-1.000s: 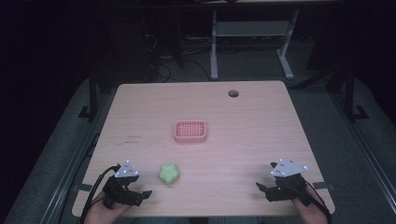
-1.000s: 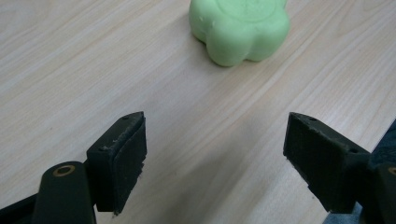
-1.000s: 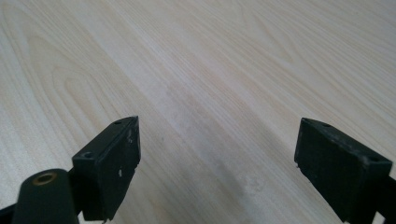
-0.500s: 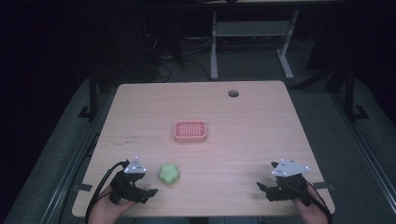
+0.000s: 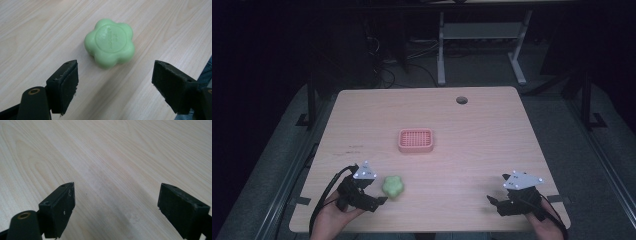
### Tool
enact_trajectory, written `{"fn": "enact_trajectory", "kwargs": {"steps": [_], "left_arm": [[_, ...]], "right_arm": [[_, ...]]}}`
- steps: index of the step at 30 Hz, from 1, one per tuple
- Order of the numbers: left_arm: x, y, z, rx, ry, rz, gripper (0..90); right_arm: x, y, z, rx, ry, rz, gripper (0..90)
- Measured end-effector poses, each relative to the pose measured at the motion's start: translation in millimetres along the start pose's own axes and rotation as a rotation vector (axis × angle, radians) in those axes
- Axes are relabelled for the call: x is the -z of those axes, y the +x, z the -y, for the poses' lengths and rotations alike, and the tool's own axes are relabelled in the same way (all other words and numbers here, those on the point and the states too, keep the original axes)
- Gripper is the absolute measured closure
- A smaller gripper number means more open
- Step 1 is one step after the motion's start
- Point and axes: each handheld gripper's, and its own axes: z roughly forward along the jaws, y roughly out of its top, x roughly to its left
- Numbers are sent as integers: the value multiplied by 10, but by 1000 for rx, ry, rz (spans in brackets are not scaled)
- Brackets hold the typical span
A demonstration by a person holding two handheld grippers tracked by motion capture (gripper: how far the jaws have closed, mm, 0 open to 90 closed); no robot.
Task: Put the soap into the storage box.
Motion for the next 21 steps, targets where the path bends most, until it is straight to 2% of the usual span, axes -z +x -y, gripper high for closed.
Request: {"fn": "enact_trajectory", "kwargs": {"steps": [11, 16, 21], "left_arm": [[-93, -29, -203, -36, 31, -14, 212], [-143, -19, -267, -22, 38, -10, 212], [-222, 19, -314, -6, 70, -3, 212]], "right_arm": [[3, 1, -3, 2, -2, -1, 138], [6, -1, -1, 5, -2, -1, 138], [6, -4, 0, 1, -2, -4, 139]]}}
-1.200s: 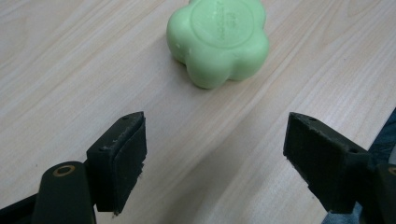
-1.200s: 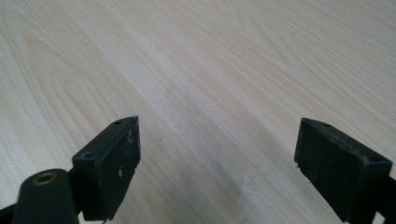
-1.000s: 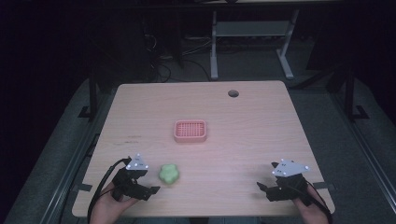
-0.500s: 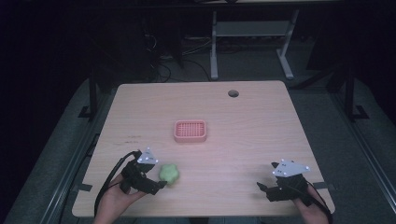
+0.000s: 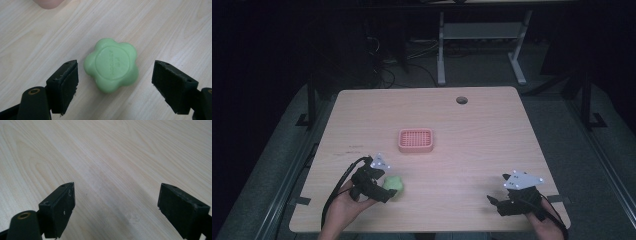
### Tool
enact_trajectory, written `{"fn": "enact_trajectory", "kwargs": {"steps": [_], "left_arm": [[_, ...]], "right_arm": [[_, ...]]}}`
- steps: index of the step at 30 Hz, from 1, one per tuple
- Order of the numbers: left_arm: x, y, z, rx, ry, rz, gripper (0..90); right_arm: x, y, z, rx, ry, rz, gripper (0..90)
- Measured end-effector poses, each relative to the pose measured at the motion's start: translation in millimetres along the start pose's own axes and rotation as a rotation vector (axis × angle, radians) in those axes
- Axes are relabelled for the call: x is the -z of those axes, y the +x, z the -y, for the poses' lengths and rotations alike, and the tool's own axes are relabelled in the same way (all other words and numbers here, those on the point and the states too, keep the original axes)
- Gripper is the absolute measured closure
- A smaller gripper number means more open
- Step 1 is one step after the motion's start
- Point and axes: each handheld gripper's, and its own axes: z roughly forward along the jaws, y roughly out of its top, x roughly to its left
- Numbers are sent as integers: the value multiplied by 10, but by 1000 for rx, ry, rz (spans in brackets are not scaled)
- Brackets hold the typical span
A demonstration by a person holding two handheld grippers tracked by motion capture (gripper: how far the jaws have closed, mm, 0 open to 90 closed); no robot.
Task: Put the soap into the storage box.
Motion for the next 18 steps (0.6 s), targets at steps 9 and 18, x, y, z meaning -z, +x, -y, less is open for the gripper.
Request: {"fn": "enact_trajectory", "kwargs": {"steps": [9, 18], "left_arm": [[-128, 43, -48, 16, 47, 20, 202], [-226, 28, -92, 8, 88, 17, 202]], "right_arm": [[-1, 2, -1, 5, 1, -1, 138], [-4, 13, -4, 2, 1, -5, 139]]}}
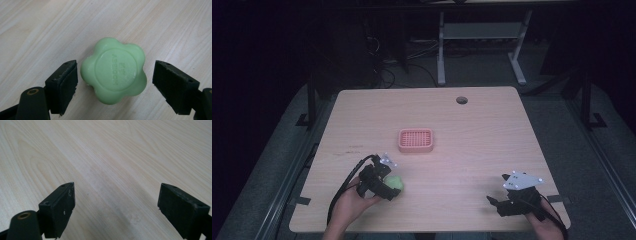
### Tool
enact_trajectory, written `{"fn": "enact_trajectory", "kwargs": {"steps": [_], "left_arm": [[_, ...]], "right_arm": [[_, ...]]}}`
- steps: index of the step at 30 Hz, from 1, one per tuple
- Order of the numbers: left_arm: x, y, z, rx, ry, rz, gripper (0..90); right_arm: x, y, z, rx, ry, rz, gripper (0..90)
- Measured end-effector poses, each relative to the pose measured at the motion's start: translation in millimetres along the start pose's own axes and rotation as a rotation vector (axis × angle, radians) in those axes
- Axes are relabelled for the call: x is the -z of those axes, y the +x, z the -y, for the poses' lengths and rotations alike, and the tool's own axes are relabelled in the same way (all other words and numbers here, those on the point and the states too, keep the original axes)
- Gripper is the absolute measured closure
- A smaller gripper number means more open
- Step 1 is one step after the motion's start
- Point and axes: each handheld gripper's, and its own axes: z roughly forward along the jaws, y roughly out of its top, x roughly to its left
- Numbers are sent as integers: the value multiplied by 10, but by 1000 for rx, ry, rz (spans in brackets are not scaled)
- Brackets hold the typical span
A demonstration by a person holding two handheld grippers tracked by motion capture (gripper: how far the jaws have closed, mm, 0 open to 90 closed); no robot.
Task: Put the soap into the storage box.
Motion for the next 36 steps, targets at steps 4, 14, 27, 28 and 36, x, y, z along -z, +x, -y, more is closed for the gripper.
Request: {"fn": "enact_trajectory", "kwargs": {"steps": [4, 14, 27, 28, 36], "left_arm": [[-43, 8, -17, -1, 13, -8, 204], [-123, -2, -52, 1, 46, -18, 206], [-172, 17, -40, 22, 55, -14, 226], [-172, 17, -40, 22, 55, -14, 227], [-220, -7, -42, 16, 76, -30, 234]], "right_arm": [[3, 0, -1, 1, -2, 0, 138], [0, 5, -2, 3, 0, -1, 138], [-1, 8, -8, 13, 1, 0, 139], [-1, 8, -8, 13, 1, 0, 139], [-1, 16, -10, 11, 1, -3, 139]]}}
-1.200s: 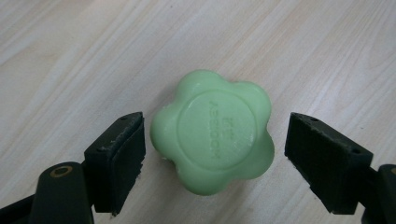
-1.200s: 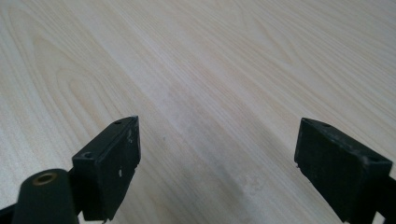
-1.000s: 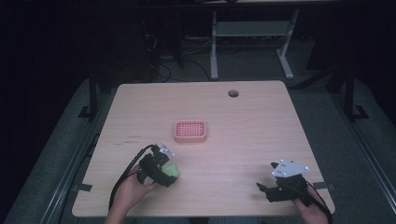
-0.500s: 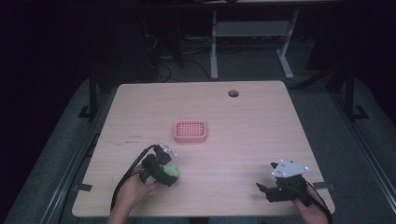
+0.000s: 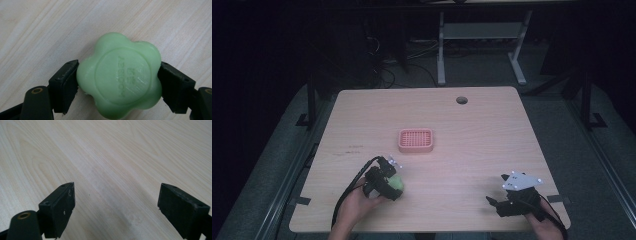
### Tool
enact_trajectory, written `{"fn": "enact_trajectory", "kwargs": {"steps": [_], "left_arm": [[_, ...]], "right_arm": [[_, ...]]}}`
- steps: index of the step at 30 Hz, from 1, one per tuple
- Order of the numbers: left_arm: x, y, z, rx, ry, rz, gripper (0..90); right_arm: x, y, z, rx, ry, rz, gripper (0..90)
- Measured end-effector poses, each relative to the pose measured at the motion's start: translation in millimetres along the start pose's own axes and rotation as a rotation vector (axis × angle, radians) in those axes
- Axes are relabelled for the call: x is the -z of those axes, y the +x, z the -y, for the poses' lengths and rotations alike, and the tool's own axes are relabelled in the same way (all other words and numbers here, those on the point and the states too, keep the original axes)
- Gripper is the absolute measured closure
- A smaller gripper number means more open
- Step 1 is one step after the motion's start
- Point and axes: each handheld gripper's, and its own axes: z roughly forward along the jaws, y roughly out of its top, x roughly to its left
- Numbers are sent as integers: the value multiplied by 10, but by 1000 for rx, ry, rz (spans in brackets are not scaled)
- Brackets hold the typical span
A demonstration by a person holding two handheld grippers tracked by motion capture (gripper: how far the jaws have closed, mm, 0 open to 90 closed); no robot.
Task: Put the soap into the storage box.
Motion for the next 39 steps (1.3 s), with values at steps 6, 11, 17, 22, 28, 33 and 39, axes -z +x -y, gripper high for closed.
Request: {"fn": "enact_trajectory", "kwargs": {"steps": [6, 11, 17, 22, 28, 33, 39], "left_arm": [[-15, -16, -25, -7, 13, -8, 246], [-22, -11, -28, -15, 12, -15, 250], [-17, -10, -30, -6, 16, -10, 255], [-18, -3, -27, 7, 9, -6, 261], [-7, 9, -9, 14, -11, 11, 263], [21, -13, -39, 5, -21, -10, 263], [97, -39, -106, -8, -32, -8, 263]], "right_arm": [[-1, 1, 0, 1, 1, 1, 138], [0, -1, 0, 1, 1, 1, 138], [1, 1, -1, 1, 0, 0, 139], [-1, 3, -2, 1, 0, -1, 139], [0, -6, 1, 2, -2, 3, 138], [2, -3, 0, -1, -4, 2, 139], [2, -5, 0, -2, -5, 3, 139]]}}
